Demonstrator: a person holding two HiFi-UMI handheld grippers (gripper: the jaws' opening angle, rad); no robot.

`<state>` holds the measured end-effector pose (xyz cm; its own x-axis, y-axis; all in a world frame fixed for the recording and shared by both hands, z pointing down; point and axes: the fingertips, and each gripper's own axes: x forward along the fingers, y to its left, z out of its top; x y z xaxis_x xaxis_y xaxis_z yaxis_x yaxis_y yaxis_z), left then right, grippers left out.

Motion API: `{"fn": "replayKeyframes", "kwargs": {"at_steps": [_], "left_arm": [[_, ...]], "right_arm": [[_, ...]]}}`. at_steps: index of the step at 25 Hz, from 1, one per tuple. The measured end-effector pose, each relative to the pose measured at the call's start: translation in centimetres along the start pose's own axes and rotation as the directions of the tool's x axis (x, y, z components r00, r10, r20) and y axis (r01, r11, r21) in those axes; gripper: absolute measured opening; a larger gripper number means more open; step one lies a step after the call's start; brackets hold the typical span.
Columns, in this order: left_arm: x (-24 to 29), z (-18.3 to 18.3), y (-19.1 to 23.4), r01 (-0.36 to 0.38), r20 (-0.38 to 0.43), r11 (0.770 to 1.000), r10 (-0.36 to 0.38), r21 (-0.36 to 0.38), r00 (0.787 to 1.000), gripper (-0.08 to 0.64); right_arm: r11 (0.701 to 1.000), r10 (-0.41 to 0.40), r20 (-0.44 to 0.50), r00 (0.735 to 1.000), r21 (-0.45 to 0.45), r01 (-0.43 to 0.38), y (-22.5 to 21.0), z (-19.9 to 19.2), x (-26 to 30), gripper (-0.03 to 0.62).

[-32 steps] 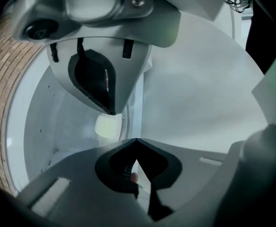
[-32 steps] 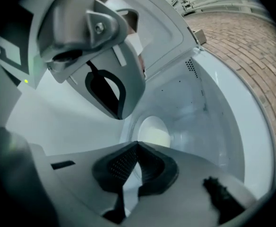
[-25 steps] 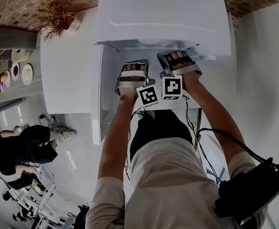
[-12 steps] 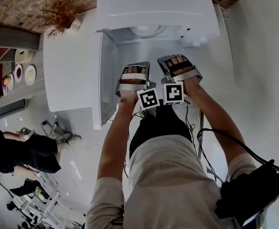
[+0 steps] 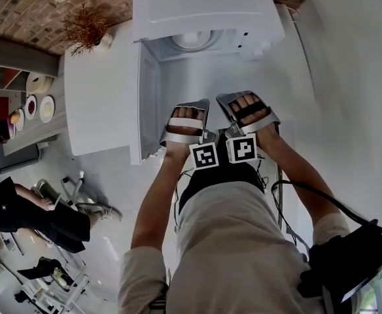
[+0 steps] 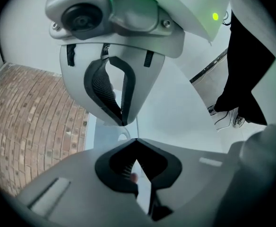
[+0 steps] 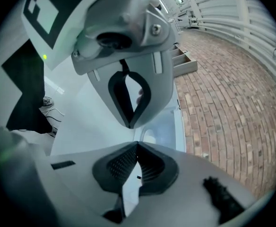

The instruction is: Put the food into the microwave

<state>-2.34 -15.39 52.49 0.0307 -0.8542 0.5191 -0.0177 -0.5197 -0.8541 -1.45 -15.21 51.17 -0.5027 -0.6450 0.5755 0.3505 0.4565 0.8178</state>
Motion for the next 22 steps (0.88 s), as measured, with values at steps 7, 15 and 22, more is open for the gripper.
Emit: {"fn": "replayKeyframes", "kwargs": {"at_steps": [7,15,22], "left_arm": [[-3.6,1.5,0.6,-0.047,0.04,0.999,0.046,0.027,0.998,0.006],[-4.7,1.8,1.3,-0.071,0.051,0.997,0.07,0.02,0.996,0.006],[-4.9,2.0,1.2,-0.071,0.051,0.997,0.07,0.018,0.996,0.006]], "right_arm": [[0.999,-0.054,-0.015,0.998,0.0,0.054,-0.6,1.0,-3.2,0.006],[0.997,-0.073,-0.013,0.997,-0.021,0.073,-0.9,2.0,-4.5,0.006],[0.996,-0.082,-0.026,0.996,-0.022,0.082,-0.9,1.8,-4.9,0.006]]}}
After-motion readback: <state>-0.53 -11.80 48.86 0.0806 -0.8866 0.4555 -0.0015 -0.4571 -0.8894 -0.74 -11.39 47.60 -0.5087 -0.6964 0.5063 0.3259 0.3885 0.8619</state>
